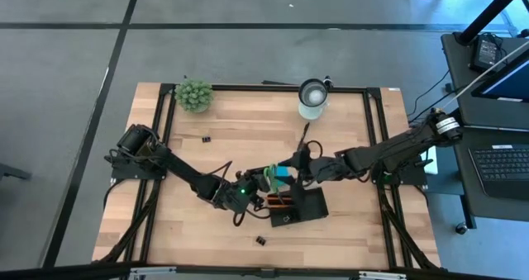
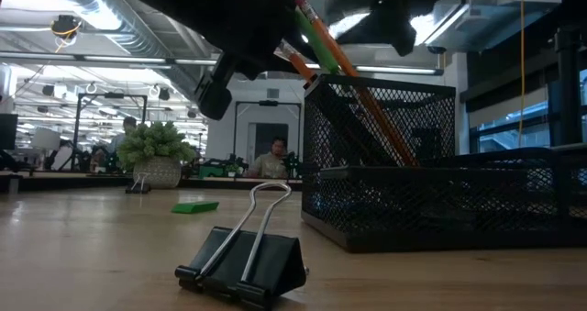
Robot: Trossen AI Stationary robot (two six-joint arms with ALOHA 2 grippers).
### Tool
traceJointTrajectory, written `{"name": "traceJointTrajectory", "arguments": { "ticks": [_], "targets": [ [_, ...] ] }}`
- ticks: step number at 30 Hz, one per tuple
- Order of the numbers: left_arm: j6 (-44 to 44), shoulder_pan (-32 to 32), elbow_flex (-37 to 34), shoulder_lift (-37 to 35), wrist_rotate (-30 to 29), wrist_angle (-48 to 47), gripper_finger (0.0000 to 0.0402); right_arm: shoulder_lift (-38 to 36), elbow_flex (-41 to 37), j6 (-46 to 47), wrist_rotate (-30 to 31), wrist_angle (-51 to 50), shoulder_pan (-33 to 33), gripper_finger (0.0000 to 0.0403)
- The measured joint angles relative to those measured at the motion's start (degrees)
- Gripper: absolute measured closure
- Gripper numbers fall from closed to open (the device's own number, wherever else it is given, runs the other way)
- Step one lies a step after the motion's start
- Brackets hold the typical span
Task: Pick and place office supplies into organizer
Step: Put the scissors into the top left slot of the desk organizer
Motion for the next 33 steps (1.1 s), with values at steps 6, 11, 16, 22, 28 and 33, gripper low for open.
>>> {"name": "traceJointTrajectory", "arguments": {
  "ticks": [6,11,16,22,28,33],
  "targets": [
    [0.16,-0.27,0.0,0.0,0.07,-0.11,0.0343,0.1,0.0,0.97,1.19,-6.6,-1.25,0.0175],
    [0.21,-0.27,0.0,0.0,0.07,-0.15,0.0343,0.09,0.0,1.91,-3.15,-6.33,-3.65,0.0175],
    [0.21,-0.27,-0.02,0.0,0.07,-0.16,0.0343,0.09,0.0,1.72,-4.22,-6.43,-5.45,0.0175],
    [0.21,-0.27,-0.09,0.0,0.07,-0.17,0.0343,0.09,0.0,1.05,-5.67,-5.65,-6.09,0.0175],
    [0.21,-0.27,-0.09,0.0,0.07,-0.1,0.0343,1.84,0.02,-0.65,-5.92,-1.93,-6.09,0.0175],
    [0.19,-0.27,-0.11,0.0,0.03,0.17,0.0343,3.08,0.02,-1.76,-6.22,-1.28,-6.09,0.0175]
  ]
}}
